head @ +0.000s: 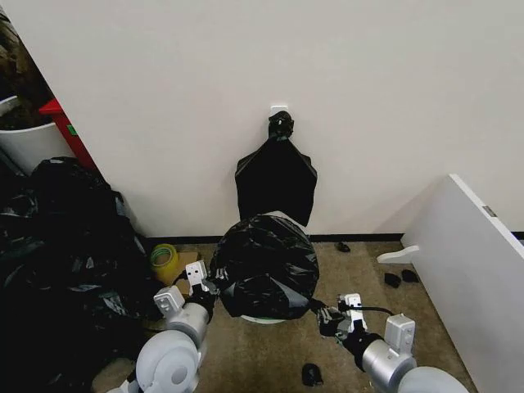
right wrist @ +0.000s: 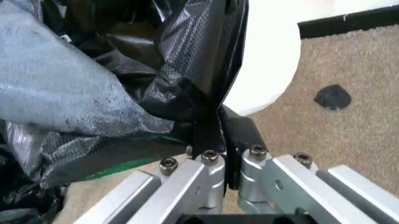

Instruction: Place the garbage bag over the trash bin.

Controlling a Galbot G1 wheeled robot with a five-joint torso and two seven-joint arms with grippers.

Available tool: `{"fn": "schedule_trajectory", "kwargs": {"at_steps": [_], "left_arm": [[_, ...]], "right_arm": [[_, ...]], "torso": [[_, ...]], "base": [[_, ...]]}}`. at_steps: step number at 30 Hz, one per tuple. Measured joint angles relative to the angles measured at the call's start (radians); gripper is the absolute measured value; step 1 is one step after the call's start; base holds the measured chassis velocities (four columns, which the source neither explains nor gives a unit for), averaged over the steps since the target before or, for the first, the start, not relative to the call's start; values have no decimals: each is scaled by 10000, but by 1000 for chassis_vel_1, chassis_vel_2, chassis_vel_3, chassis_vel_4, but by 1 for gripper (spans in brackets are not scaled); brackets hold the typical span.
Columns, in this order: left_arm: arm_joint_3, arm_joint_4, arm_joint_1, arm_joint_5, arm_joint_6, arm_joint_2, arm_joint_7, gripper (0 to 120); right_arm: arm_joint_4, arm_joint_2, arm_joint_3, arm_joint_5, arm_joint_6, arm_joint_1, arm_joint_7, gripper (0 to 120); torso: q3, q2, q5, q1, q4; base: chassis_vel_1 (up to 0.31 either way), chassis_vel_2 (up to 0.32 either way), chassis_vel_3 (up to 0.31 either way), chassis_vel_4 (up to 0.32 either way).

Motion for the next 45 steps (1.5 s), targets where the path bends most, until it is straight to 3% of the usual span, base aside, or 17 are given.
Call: {"fn": "schedule_trajectory", "kwargs": {"at_steps": [2,18,22,23,28,33,42,45], "left_arm": [[-8,18,-6,1,24,19,-17,0],[-104,249,-27,-20,177,-3,-578,0],[-6,393,-61,160,263,13,-563,0],[-6,393,-61,160,263,13,-563,0],[210,407,-65,560,394,51,-273,0],[584,335,-226,934,626,286,107,0],[907,589,-684,1196,802,436,324,0],[1046,659,-769,1198,836,436,330,0]], "right_arm": [[11,23,17,-83,102,-128,0,0],[587,49,1098,-1594,503,-943,578,57],[1388,-231,1540,-2094,183,-1271,279,76],[1388,-231,1540,-2094,183,-1271,279,76],[1410,-825,1048,-2209,-128,-858,-658,95],[1415,-1488,682,-1142,-531,374,-1378,100],[1281,-1972,477,26,-1092,1183,-1746,100],[1095,-2006,329,325,-1257,1382,-1781,92]], "torso": [[0,0,0,0,0],[1,0,-1,0,-1],[0,0,-3,0,0],[0,0,-3,0,0],[0,0,0,0,-1],[1,0,-1,0,3],[1,0,-1,0,-1],[1,0,2,0,1]], "base": [[0,0,0,0],[0,0,0,0],[0,0,0,0],[0,0,0,0],[0,0,0,0],[0,0,0,0],[0,0,0,0],[0,0,0,0]]}}
